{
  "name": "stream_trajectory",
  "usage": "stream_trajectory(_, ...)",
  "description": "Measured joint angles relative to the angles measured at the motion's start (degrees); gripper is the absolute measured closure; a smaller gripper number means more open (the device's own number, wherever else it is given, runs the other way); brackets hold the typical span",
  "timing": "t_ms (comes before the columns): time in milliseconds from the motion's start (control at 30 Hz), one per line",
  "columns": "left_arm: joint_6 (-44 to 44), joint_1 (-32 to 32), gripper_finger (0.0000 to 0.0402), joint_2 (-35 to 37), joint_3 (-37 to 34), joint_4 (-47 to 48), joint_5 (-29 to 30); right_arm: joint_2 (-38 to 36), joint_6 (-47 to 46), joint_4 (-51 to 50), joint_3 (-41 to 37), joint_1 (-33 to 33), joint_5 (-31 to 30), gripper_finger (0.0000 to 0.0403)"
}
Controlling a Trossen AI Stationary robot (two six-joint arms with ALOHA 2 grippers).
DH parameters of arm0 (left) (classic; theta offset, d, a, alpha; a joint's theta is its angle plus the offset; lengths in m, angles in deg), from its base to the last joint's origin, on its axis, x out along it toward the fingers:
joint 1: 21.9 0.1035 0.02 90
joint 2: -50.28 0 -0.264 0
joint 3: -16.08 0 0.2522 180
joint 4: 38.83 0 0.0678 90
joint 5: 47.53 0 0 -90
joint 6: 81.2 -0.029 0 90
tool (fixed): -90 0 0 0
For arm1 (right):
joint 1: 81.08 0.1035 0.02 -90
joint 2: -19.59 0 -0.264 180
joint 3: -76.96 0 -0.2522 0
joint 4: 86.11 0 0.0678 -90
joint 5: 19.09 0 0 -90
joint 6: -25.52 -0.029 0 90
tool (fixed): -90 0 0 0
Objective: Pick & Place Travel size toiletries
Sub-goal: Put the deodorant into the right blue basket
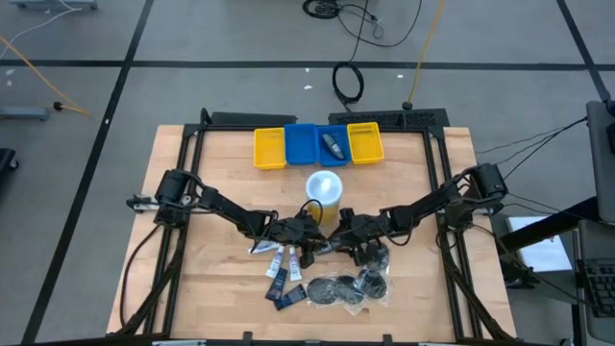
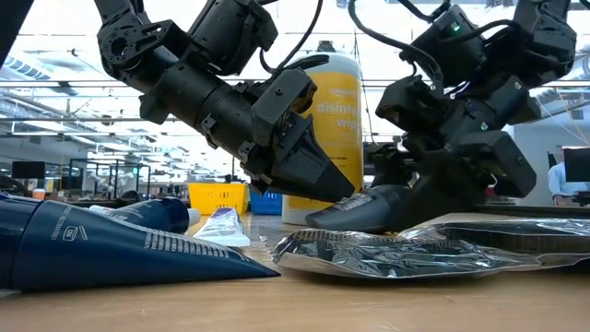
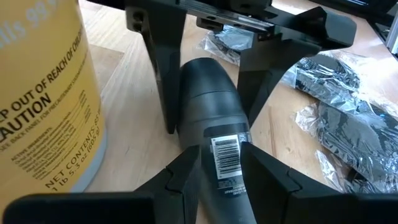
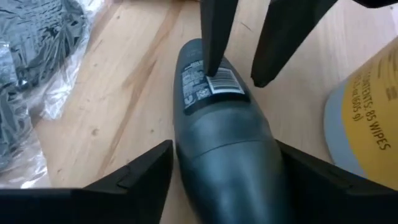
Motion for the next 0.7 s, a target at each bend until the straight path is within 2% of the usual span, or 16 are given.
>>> stream_trajectory(100,0.00,0.00,0.0289,0.00,0.00,0.00,-0.02,-0.02,-0.07,0.02,0.00,-0.02,0.98,0.0204)
stream_trajectory(433,-1.44,0.00,0.0289,0.00,0.00,0.11,0.00,-1.41,-1.40,-1.80,0.00,0.04,2.53,0.0205)
stream_trajectory(700,-1.57,0.02,0.0289,0.46,0.00,-0.24,0.11,-10.06,-3.34,-12.47,-0.04,0.28,2.47,0.0205)
